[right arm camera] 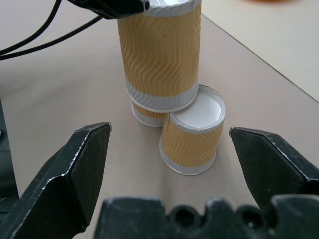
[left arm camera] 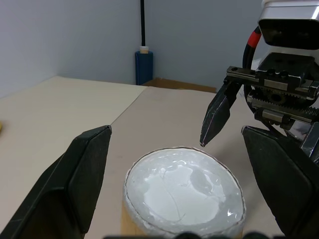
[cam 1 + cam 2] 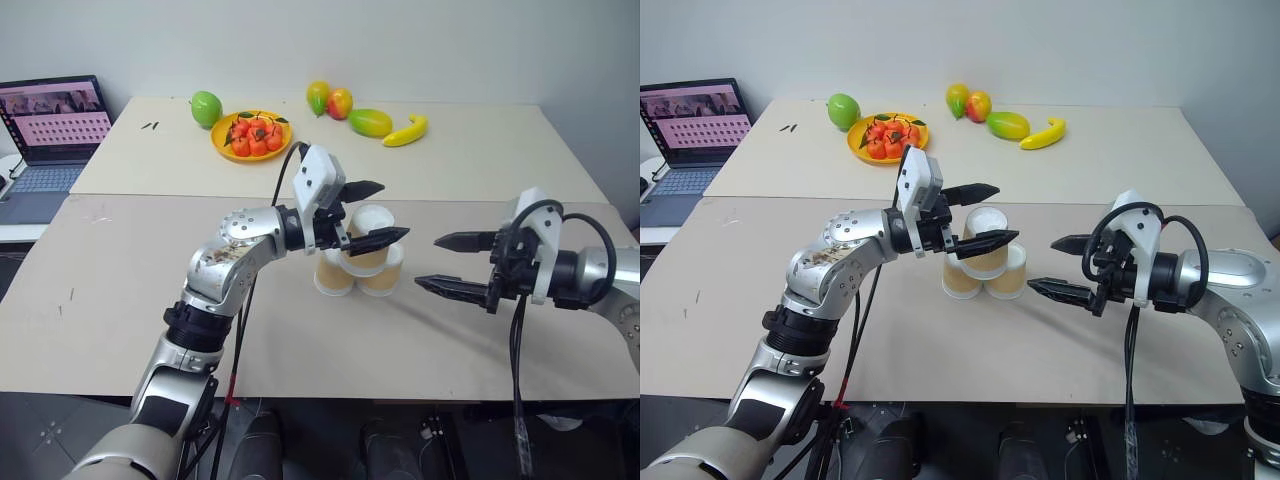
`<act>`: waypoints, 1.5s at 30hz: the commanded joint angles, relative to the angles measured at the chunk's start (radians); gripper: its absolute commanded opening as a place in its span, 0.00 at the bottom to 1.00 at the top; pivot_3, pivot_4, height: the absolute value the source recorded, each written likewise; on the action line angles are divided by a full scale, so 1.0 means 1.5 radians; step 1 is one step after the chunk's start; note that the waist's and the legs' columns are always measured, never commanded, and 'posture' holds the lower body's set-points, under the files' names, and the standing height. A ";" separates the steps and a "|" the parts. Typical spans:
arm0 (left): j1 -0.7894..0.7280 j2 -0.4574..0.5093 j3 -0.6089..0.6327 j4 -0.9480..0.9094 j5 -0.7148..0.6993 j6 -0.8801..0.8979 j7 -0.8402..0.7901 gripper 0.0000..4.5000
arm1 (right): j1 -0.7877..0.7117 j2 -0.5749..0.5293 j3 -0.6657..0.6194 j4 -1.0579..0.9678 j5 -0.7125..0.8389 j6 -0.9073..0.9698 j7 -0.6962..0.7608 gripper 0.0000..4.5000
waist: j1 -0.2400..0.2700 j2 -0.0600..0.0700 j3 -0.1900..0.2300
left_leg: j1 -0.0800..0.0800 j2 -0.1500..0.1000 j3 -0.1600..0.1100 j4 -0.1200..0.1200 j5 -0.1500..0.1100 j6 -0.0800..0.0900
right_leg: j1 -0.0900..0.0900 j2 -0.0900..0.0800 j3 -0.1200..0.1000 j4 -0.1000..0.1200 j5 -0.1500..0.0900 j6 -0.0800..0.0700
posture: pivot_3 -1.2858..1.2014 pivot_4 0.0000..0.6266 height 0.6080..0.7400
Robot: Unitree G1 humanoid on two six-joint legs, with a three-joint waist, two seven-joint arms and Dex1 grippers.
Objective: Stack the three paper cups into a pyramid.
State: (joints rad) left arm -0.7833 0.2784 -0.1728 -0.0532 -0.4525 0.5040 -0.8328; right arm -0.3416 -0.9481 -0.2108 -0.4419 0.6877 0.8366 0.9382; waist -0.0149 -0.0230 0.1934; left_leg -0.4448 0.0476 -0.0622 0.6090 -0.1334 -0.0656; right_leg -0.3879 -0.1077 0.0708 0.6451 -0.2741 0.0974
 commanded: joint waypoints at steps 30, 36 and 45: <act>0.096 0.299 0.245 -0.185 -0.189 0.225 0.017 0.99 | 0.034 -0.042 -0.118 0.106 0.002 -0.097 0.108 1.00 | -0.018 0.000 0.000 | 0.002 0.000 0.000 -0.002 0.000 0.000 | 0.000 0.000 0.001 0.001 0.000 0.000 | 0.52 0.24 0.94; 0.325 0.314 0.252 -0.296 -0.125 0.148 0.040 0.99 | 0.135 -0.032 -0.090 0.071 -0.035 -0.115 0.100 1.00 | -0.005 0.000 0.000 | 0.001 0.001 0.000 -0.001 0.000 0.000 | 0.000 0.000 0.000 0.001 0.000 -0.001 | 0.52 0.24 0.94; 0.362 0.268 0.224 -0.275 -0.049 0.055 0.086 0.99 | 0.149 0.027 -0.090 0.075 -0.063 -0.165 0.038 1.00 | 0.001 -0.001 0.000 | 0.002 0.001 0.001 0.001 0.001 0.000 | 0.001 0.000 0.001 0.000 0.001 0.000 | 0.52 0.24 0.94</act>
State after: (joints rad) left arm -0.2092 0.6856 0.1643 -0.4699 -0.5510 0.6319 -0.7258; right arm -0.1020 -0.9125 -0.3256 -0.3147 0.6000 0.6230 1.0185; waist -0.0133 -0.0239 0.1929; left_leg -0.4424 0.0488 -0.0604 0.6108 -0.1319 -0.0662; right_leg -0.3865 -0.1080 0.0718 0.6453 -0.2731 0.0977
